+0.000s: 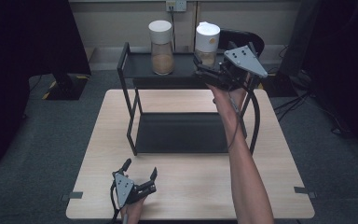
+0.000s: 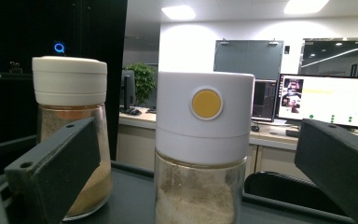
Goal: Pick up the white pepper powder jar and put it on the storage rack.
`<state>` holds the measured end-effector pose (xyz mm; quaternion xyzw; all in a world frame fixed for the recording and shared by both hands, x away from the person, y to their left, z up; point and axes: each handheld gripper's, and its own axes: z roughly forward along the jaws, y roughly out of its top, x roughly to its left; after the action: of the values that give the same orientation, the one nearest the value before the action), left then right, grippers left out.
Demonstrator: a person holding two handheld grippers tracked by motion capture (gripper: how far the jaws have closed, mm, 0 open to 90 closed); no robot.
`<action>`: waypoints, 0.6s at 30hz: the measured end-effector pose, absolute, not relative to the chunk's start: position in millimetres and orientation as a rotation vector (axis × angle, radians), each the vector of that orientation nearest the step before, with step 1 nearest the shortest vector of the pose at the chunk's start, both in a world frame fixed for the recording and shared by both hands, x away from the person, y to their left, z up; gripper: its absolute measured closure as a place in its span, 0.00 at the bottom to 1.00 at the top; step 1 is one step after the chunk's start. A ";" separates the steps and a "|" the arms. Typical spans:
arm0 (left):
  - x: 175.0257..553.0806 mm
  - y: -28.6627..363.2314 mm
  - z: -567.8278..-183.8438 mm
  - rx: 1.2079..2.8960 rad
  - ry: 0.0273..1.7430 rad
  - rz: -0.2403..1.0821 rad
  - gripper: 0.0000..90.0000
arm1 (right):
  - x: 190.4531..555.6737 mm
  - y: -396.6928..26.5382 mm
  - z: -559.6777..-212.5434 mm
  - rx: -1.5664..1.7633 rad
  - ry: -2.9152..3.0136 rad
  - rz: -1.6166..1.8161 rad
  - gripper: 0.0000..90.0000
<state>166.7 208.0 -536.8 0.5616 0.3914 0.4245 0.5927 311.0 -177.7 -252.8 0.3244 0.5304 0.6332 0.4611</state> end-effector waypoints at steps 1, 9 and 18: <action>166.7 207.9 -536.8 1.305 0.911 0.987 0.03 | 309.7 -178.2 -253.4 0.798 1.302 1.563 0.00; 166.7 207.7 -536.6 1.306 0.911 0.988 0.03 | 300.1 -184.8 -260.4 0.801 1.305 1.580 0.00; 166.7 207.7 -536.8 1.305 0.911 0.987 0.03 | 290.6 -192.8 -272.6 0.796 1.286 1.586 0.00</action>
<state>166.7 207.7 -536.8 0.5610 0.3919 0.4247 0.5927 290.6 -192.8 -272.6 0.3231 0.5217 0.6436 0.4573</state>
